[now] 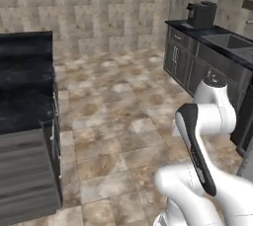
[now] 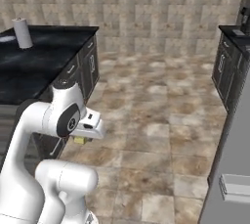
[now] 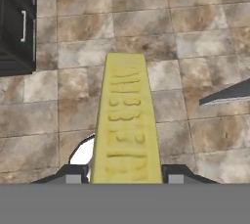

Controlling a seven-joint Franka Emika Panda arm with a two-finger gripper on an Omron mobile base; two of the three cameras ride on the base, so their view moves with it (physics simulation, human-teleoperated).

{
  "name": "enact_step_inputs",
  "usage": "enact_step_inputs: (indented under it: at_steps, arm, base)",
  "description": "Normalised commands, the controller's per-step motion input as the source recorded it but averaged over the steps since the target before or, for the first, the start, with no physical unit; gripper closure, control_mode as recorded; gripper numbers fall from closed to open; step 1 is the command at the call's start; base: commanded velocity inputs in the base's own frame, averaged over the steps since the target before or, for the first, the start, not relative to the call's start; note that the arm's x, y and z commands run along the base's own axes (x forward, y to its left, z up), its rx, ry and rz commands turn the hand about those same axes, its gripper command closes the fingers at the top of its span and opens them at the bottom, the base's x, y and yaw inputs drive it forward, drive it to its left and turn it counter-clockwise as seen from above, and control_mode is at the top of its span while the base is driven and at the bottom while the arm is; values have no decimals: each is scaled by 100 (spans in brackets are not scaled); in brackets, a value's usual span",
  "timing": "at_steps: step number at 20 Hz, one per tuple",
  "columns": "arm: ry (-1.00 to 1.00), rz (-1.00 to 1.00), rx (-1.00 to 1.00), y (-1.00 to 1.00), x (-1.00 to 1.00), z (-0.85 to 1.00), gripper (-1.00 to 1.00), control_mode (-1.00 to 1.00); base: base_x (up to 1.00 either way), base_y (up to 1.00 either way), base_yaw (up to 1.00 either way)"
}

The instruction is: Retrieve the butter from the fridge and place it on a plate on the dining table. Then retrieve the butter knife by the fridge and place it near the plate.

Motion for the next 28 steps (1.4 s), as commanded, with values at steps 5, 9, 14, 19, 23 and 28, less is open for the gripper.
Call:
enact_step_inputs:
  at_steps: [5,9,14,19,23,28]
  arm:
    - [0,0,0,0,0,0,100,100]
    - [0,0,0,0,0,0,100,100]
    - [0,0,0,0,0,0,100,100]
    - [0,0,0,0,0,0,100,100]
    - [0,0,0,0,0,0,100,100]
    - [0,0,0,0,0,0,100,100]
  base:
    - [-23,100,0]
    - [-25,100,0]
    - [-8,100,0]
    - [-7,100,0]
    - [-4,100,0]
    - [-19,100,0]
